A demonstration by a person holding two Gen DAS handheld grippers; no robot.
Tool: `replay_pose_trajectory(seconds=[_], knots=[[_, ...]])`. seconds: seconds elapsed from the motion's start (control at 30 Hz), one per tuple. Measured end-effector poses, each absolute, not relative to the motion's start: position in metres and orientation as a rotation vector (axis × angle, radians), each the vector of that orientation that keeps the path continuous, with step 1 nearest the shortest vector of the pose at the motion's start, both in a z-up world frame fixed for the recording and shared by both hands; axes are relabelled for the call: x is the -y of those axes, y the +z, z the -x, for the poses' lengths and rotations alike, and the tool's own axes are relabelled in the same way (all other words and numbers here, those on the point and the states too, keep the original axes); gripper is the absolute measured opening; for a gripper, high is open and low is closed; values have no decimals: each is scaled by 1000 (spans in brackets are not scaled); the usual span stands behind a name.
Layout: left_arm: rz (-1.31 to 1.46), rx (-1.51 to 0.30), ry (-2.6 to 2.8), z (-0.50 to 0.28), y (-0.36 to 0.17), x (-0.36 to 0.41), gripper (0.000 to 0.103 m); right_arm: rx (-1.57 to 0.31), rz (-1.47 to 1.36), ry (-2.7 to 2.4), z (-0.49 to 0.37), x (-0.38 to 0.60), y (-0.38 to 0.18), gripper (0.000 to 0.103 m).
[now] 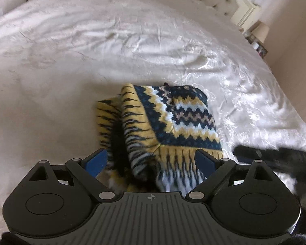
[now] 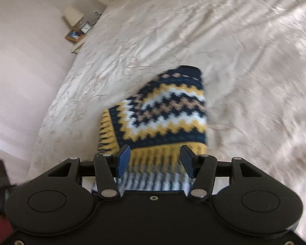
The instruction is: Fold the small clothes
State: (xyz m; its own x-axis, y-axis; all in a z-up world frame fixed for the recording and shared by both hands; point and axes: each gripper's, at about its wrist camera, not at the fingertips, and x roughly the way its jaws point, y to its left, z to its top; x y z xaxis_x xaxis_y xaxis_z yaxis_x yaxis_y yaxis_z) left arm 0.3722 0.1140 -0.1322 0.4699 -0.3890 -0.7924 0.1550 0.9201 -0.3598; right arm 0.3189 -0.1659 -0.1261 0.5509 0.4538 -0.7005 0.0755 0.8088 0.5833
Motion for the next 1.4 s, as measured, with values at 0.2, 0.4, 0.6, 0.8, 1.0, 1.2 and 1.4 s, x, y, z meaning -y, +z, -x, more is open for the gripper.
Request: replay_pose_trajectory(seconds=[0.2, 0.4, 0.6, 0.8, 1.0, 1.2, 1.4], knots=[[272, -1107, -295, -404, -155, -104, 91, -982, -616, 245, -307, 177, -129, 61], [181, -1180, -222, -414, -161, -92, 44, -987, -602, 273, -310, 178, -129, 61], [188, -1151, -200, -411, -156, -96, 14, -992, -606, 289, -315, 178, -132, 61], [179, -1121, -202, -405, -147, -94, 10, -999, -612, 301, -316, 178, -136, 61], [168, -1070, -175, -395, -138, -100, 10, -1000, -614, 305, -317, 179, -136, 61], [208, -1106, -105, -387, -153, -130, 10, -999, -609, 307, -320, 177, -136, 61], [273, -1102, -172, -392, -162, -137, 28, -1023, -576, 299, -327, 172, -141, 67]])
